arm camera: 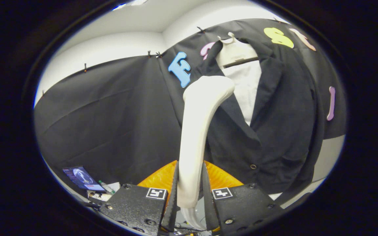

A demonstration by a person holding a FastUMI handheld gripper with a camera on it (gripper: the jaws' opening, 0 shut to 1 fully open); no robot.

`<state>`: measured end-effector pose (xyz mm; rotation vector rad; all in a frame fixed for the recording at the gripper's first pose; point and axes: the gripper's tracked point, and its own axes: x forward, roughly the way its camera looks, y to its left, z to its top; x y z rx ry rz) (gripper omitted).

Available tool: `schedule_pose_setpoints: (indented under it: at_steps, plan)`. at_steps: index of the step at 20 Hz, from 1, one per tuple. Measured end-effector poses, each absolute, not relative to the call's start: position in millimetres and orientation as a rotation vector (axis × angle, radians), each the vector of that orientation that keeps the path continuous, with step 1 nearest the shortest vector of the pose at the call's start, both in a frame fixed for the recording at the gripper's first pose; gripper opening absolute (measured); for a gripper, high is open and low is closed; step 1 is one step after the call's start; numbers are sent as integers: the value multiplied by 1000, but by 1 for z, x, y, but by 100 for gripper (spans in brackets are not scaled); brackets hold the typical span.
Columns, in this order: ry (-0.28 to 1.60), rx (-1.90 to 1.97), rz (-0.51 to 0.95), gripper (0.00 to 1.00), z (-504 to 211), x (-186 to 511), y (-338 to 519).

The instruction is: Iron the clothes twice with a garment steamer, once on the left side and once on the right side.

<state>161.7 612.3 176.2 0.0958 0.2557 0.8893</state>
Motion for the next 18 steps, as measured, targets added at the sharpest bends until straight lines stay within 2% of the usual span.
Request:
schedule_pose_setpoints:
  at_steps: [8, 18]
  plan:
    - [213, 129, 862, 37, 220, 217, 645]
    - [299, 117, 872, 37, 182, 240, 656]
